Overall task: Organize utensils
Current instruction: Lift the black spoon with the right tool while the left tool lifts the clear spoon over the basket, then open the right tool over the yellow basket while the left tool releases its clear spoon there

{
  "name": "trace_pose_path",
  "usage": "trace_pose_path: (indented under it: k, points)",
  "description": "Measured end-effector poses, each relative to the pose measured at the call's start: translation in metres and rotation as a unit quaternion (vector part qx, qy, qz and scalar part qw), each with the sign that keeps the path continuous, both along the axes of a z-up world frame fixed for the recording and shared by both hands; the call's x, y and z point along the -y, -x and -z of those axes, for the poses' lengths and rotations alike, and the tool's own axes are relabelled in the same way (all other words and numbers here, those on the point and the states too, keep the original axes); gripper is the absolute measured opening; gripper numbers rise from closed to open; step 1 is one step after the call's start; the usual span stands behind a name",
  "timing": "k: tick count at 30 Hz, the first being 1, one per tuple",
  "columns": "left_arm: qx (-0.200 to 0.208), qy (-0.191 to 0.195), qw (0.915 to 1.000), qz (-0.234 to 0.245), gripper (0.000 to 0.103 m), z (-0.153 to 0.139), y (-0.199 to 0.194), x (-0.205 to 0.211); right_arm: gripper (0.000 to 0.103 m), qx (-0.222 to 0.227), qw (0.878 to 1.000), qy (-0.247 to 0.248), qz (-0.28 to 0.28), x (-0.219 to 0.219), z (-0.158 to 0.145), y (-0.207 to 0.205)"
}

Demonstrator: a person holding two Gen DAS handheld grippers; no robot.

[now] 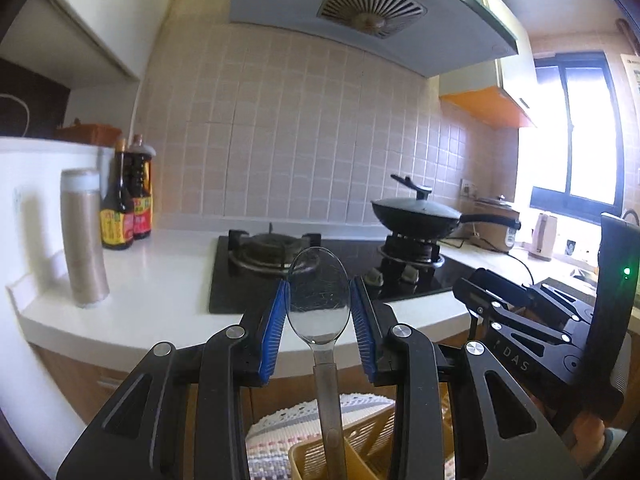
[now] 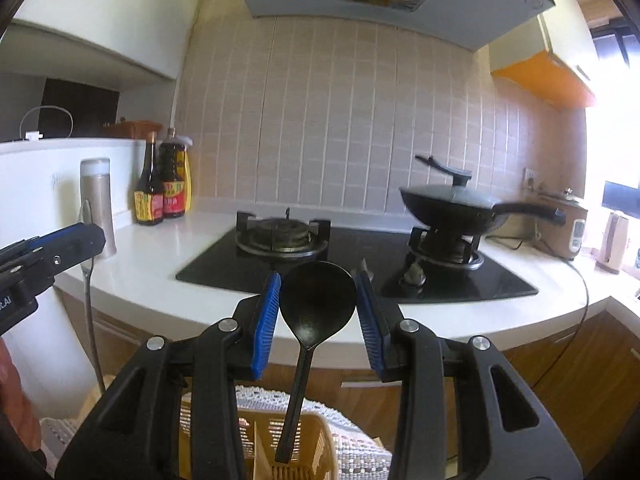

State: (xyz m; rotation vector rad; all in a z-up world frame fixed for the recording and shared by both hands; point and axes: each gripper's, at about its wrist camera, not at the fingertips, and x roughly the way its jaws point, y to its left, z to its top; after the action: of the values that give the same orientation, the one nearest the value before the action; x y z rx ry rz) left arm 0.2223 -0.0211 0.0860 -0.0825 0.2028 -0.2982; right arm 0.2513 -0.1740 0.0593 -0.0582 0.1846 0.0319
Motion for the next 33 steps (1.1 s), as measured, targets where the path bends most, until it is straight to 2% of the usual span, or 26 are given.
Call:
trace_pose_path:
  k: [5, 10, 11, 12, 13, 15, 21, 29, 33]
  points:
    - [-0.009, -0.007, 0.9999, 0.005, 0.031, 0.021, -0.009, 0.004, 0.035, -0.009, 1.0, 0.0, -0.007, -0.001, 0.022, -0.004]
    - [-0.021, -0.009, 0.9996, 0.017, 0.031, 0.032, -0.007, 0.003, 0.036, -0.021, 1.0, -0.004, -0.02, -0.001, 0.028, 0.003]
    - [-0.024, -0.007, 0.9995, 0.02, 0.032, 0.033, -0.006, 0.002, 0.04, -0.029, 0.999, -0.008, -0.027, 0.0, 0.028, 0.005]
    - [-0.028, -0.004, 0.9993, 0.025, 0.033, 0.033, -0.004, 0.0, 0.051, -0.034, 0.999, -0.013, -0.031, 0.001, 0.028, 0.007]
    - [-0.031, -0.003, 0.9992, 0.024, 0.039, 0.033, -0.001, -0.002, 0.059, -0.037, 0.998, -0.021, -0.034, 0.004, 0.028, 0.011]
    - [-0.033, 0.008, 0.9992, 0.02, 0.045, 0.032, 0.006, -0.011, 0.06, -0.048, 0.998, -0.031, -0.041, 0.007, 0.027, 0.017]
    - [-0.044, 0.034, 0.998, 0.029, 0.053, 0.02, 0.034, -0.035, 0.06, -0.084, 0.995, -0.041, -0.045, 0.013, 0.023, 0.037]
    - [-0.068, 0.033, 0.9966, 0.031, 0.056, 0.009, 0.071, -0.055, 0.06, -0.125, 0.99, -0.033, -0.048, 0.012, 0.015, 0.076]
    - [-0.114, 0.018, 0.9924, 0.042, 0.058, 0.014, 0.085, -0.057, 0.06, -0.161, 0.985, -0.03, -0.05, 0.012, 0.02, 0.095]
